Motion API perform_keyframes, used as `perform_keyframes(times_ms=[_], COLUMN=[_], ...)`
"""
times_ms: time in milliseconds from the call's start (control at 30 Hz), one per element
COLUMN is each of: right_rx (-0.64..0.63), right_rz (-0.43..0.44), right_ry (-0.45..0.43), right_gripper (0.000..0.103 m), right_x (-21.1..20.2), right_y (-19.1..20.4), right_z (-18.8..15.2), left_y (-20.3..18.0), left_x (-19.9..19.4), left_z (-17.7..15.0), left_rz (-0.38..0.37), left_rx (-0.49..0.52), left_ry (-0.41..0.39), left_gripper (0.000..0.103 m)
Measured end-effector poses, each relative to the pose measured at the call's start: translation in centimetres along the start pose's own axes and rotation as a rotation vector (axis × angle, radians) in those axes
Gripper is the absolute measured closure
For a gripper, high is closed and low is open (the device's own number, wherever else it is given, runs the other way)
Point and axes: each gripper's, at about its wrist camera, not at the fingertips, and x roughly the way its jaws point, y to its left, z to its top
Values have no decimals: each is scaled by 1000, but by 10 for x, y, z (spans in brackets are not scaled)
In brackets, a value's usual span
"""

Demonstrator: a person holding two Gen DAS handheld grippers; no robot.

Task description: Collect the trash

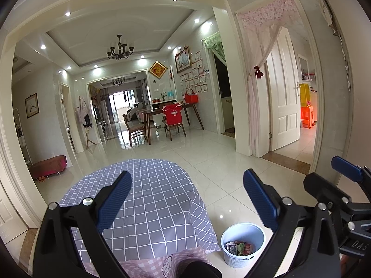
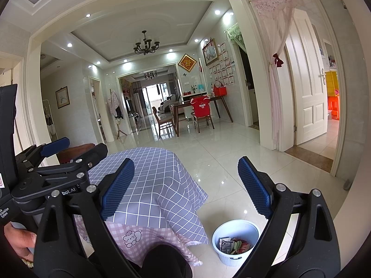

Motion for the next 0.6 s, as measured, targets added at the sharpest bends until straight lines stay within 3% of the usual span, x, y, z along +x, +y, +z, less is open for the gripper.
perform_keyframes(times_ms=[600], right_rx=[6], right_rz=[2], right_ry=[1], right_gripper=[14], right_x=[0], right_y=[0], right_z=[-3], left_y=[3], left_x=[1], left_z=[-2], left_rz=[0], left_rx=[4], left_ry=[3], left_gripper=[8])
